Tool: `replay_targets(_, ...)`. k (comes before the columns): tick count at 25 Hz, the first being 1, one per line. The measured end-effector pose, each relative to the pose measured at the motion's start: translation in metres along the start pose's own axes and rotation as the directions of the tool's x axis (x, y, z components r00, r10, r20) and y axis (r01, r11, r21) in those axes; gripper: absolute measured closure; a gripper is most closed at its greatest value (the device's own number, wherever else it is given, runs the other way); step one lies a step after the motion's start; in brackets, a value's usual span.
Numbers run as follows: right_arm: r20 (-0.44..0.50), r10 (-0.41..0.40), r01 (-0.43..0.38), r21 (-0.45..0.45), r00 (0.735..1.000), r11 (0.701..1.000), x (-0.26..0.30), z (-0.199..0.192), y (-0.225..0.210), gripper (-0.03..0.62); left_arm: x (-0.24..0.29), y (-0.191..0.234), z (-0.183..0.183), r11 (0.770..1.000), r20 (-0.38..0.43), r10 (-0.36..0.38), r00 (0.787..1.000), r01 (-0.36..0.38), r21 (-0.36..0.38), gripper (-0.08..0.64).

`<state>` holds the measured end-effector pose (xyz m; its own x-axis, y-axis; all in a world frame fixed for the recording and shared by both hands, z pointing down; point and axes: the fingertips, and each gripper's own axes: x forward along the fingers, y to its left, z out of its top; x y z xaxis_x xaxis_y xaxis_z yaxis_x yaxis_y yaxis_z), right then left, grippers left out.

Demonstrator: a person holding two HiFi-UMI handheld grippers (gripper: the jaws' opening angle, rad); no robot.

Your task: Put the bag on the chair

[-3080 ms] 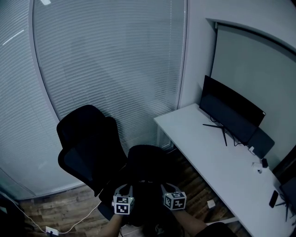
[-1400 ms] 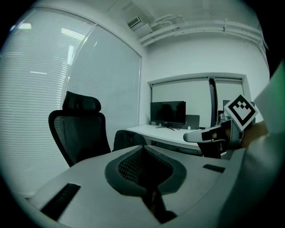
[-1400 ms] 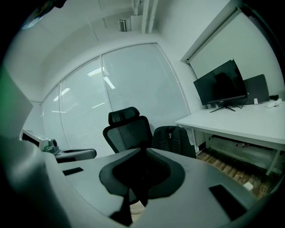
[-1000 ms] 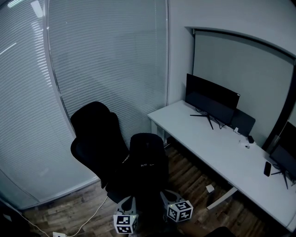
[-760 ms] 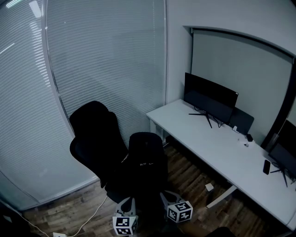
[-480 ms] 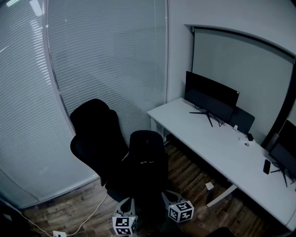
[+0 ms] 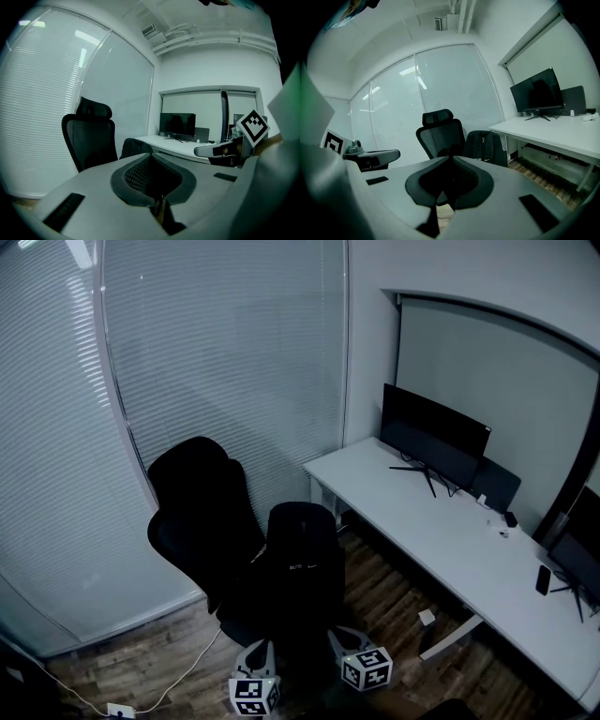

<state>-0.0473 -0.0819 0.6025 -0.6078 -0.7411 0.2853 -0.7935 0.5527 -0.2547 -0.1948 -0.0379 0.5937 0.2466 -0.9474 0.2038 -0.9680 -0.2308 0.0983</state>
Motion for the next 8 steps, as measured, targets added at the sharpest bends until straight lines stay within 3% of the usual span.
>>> replay_targets(8,0.004,0.002,-0.002,-0.004,1.0,1.0,0.0007,0.002,0.0023,0.538,-0.0008,-0.0003,-0.0013,1.0,-0.001,-0.004,1.0,0.004,-0.001,0.54)
